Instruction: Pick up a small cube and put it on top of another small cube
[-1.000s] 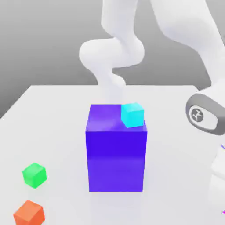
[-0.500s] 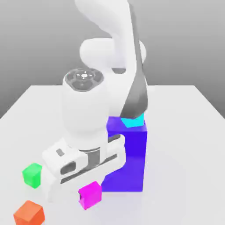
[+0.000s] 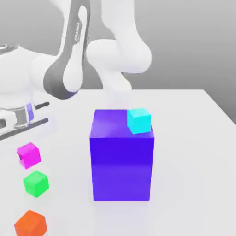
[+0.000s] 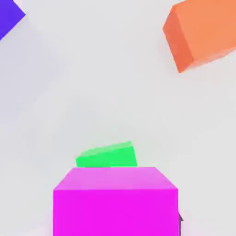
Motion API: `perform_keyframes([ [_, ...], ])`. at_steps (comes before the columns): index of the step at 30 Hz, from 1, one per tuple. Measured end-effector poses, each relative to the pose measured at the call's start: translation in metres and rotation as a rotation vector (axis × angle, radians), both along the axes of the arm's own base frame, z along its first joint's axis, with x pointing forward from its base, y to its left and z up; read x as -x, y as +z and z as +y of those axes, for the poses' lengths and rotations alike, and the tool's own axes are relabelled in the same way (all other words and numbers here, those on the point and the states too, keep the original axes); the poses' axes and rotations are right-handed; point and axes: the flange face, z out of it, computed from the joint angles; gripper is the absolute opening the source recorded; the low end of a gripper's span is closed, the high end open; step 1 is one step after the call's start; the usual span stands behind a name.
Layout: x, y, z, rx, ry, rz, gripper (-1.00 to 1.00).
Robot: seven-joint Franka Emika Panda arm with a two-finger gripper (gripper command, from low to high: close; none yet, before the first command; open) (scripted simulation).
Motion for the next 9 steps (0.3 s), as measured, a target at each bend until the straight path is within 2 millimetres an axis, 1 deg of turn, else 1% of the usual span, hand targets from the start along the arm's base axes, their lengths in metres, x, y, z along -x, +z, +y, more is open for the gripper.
perform_keyframes([
  [1,-0.002,-0.007,0.002,0.001,0.014,-0.001,-1.0],
  [2,-0.013,-0.015,0.015,0.002,0.059,-0.002,-1.0],
  [5,-0.015,-0.042,0.02,0.002,0.075,-0.002,-1.0],
  [6,-0.014,-0.052,0.02,0.002,0.074,-0.001,1.0],
  [9,-0.014,-0.052,0.02,0.002,0.074,-0.001,1.0],
])
